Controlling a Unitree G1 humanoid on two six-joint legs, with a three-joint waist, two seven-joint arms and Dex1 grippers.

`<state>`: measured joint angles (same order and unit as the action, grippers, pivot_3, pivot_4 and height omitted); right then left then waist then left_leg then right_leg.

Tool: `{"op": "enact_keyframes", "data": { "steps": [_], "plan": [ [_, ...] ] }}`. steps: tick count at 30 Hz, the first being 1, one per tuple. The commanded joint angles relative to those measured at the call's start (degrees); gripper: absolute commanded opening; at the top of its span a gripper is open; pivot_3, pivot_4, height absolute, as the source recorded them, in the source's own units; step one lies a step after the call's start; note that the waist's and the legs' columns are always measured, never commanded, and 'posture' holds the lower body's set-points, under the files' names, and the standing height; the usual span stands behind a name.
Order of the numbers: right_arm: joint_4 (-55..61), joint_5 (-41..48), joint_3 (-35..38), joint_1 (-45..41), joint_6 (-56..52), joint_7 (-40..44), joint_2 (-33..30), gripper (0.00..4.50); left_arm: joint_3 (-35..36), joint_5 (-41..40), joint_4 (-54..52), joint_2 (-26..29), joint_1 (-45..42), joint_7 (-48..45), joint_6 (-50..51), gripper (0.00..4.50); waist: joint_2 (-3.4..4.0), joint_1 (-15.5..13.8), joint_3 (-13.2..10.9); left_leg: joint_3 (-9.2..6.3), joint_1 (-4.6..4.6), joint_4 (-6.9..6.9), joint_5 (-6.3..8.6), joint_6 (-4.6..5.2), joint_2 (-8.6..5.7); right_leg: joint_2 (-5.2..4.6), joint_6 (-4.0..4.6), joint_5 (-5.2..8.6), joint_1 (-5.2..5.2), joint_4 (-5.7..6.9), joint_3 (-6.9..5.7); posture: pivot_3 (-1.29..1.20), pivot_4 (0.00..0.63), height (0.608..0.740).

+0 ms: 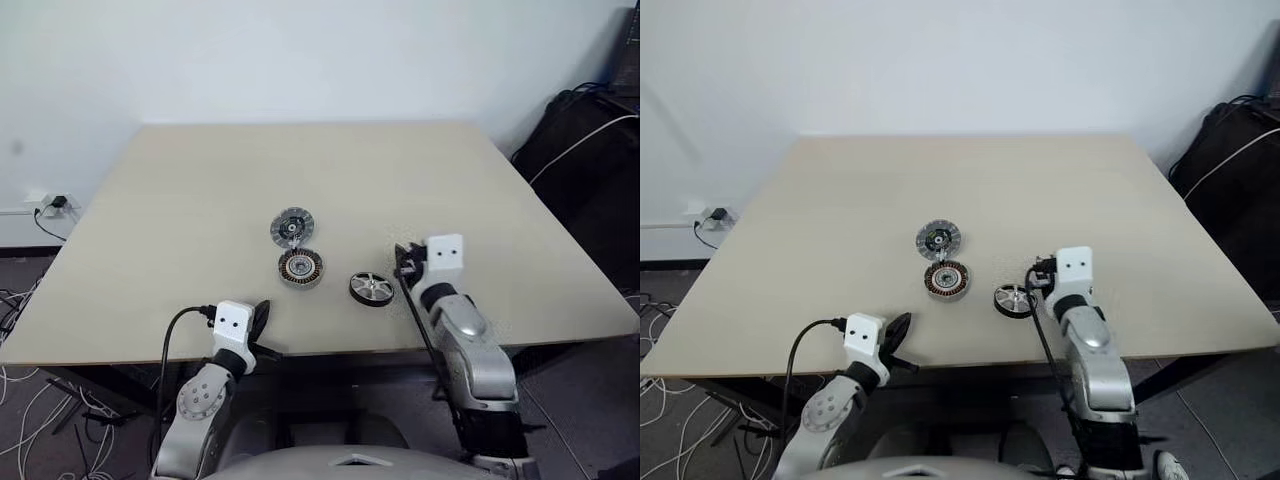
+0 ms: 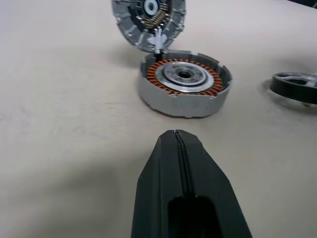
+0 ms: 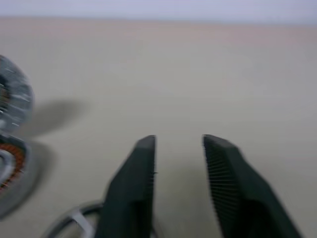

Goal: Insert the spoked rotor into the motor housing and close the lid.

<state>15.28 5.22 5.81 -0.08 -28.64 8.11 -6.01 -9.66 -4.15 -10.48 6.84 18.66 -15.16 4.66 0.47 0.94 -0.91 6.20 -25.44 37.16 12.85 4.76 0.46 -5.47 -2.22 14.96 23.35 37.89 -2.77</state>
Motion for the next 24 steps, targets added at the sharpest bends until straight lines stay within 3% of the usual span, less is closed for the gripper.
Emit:
{"op": "enact_keyframes", "data": {
  "steps": [1, 4, 15, 24],
  "plan": [
    [4.7, 3.4, 3.2, 0.5, -4.4, -1.7, 1.1, 2.87, -0.1, -0.4, -1.2, 0.3, -1.5, -0.7, 0.1, 0.00, 0.01, -0.1, 0.0, 0.00, 0.00, 0.01, 0.00, 0.00, 0.00, 0.00, 0.00, 0.00, -0.01, 0.01, -0.01, 0.00, 0.000, 0.740],
    [6.7, 9.2, 7.5, 0.8, -12.4, -2.8, 3.4, 3.87, -0.1, -0.4, -1.1, 0.4, -1.7, -0.9, 0.2, 0.00, 0.01, -0.2, 0.0, 0.00, 0.00, 0.04, 0.00, 0.01, 0.01, 0.00, -0.01, -0.01, -0.03, 0.02, 0.00, 0.00, 0.000, 0.740],
    [6.7, 31.7, 23.6, -4.3, -38.5, -8.4, 10.4, 3.87, -0.2, -0.3, -1.4, 0.1, -0.7, -1.2, 1.1, 0.00, 0.10, -0.2, 0.1, 0.00, 0.00, 0.04, 0.01, 0.03, 0.02, 0.01, -0.03, -0.03, -0.04, 0.01, 0.00, 0.00, 0.000, 0.740],
    [-0.6, 43.9, 34.4, -10.1, -47.1, -16.8, 16.3, 3.87, -0.2, -0.4, -1.9, 0.0, -0.2, -1.1, 1.4, 0.00, 0.25, -0.2, 0.1, 0.00, -0.02, 0.04, 0.01, 0.06, 0.01, 0.01, -0.03, -0.03, -0.03, -0.02, 0.00, 0.00, 0.000, 0.740]
  ]
}}
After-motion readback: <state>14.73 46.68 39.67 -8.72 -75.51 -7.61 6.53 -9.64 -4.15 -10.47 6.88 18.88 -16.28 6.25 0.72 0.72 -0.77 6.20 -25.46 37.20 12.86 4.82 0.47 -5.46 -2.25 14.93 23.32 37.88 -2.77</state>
